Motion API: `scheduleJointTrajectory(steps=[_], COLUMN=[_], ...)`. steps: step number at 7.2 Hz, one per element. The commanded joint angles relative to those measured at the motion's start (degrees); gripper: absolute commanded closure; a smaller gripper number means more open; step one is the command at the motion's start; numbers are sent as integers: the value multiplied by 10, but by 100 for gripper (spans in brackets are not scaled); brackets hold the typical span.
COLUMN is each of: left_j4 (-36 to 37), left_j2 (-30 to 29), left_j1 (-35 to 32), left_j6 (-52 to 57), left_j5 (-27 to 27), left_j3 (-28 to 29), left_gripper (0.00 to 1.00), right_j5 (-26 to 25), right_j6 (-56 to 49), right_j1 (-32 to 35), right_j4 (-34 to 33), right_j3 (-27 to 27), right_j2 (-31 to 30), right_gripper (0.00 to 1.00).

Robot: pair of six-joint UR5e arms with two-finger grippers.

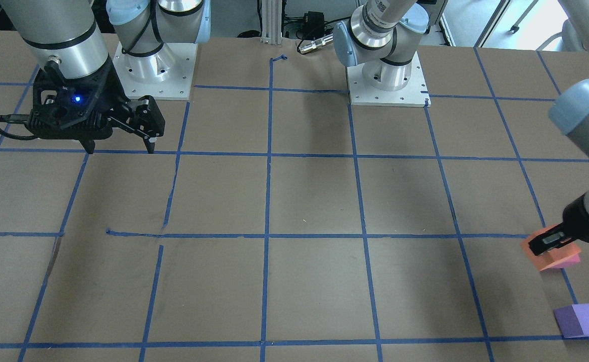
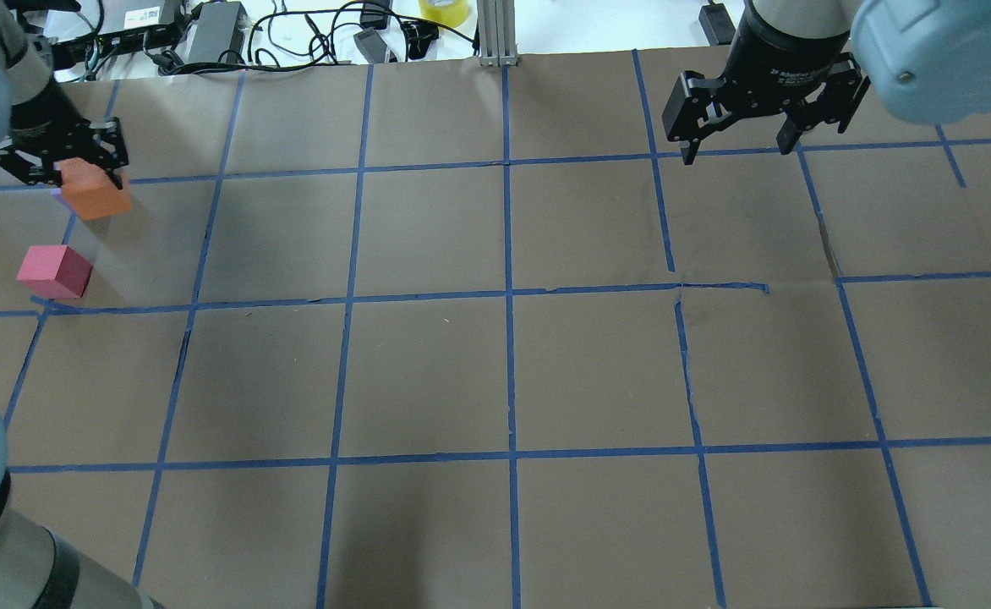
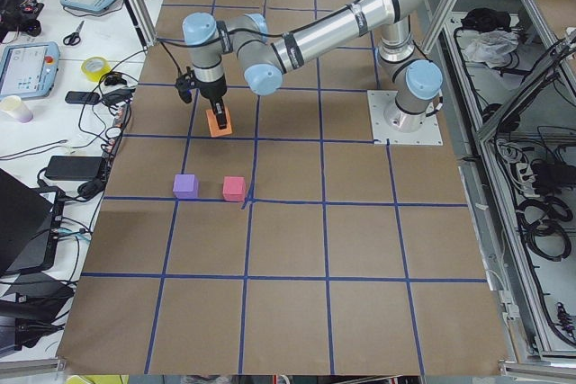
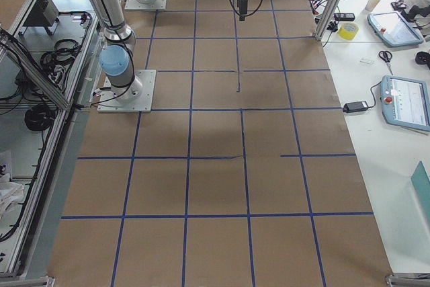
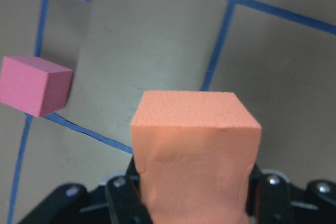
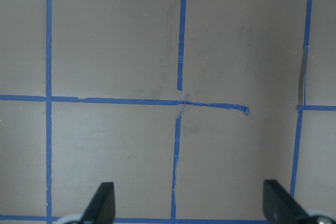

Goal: Arrange blocks in a line
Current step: 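Carry the orange cube with the left gripper toward the purple and pink cubes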

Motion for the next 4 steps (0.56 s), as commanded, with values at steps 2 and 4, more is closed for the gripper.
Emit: scheduleJointTrajectory(steps=[2, 4], left_j4=[54, 55], left_j2=[-43, -94], left_j1=[87, 93], left_j6=[152, 156], left_j5=[-22, -61], left_j3=[32, 78], left_gripper=[100, 100], right_j5=[1, 0], right_j6=[1, 2], right_j1=[0, 0], right_j4=[-1, -1], right_j3=[0, 1], right_j2=[0, 0], right_gripper=[1, 0])
